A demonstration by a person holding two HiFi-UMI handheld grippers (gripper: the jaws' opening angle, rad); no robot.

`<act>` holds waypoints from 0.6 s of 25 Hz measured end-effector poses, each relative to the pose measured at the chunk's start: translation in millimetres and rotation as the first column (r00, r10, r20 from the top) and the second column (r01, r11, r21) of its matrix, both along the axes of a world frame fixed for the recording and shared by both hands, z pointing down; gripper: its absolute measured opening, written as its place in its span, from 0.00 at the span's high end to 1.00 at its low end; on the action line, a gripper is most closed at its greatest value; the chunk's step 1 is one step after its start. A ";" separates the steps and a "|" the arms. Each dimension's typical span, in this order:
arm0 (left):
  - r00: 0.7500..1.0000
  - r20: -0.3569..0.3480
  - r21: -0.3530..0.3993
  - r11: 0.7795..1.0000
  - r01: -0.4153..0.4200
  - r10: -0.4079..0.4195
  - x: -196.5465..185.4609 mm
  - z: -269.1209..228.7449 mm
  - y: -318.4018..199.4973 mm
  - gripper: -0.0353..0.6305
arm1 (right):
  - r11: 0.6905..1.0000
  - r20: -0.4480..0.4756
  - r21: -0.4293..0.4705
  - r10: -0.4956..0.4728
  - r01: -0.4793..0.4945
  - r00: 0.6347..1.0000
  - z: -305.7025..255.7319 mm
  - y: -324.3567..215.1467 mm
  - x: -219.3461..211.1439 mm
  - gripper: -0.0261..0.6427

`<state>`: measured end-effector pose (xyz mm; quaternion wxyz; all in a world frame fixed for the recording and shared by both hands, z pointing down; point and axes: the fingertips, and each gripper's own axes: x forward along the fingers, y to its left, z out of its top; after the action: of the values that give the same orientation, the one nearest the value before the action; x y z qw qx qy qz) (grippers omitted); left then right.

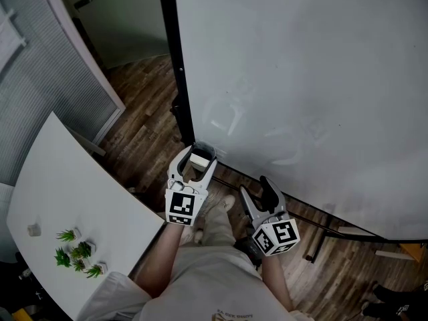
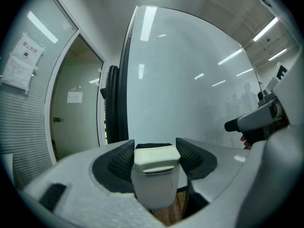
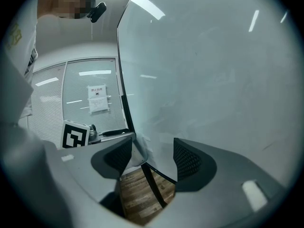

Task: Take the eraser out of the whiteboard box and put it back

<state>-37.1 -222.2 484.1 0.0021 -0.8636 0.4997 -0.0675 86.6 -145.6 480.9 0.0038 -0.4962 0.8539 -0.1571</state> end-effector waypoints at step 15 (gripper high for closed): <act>1.000 -0.008 0.004 1.000 0.002 -0.002 -2.2 -4.8 2.9 0.54 | 1.000 0.005 0.011 0.002 -0.002 1.000 -4.0 2.7 0.7 0.56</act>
<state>-39.3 -219.3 479.3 0.0018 -0.8633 0.5008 -0.0630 87.3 -142.9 476.9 0.0090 -0.4965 0.8543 -0.1538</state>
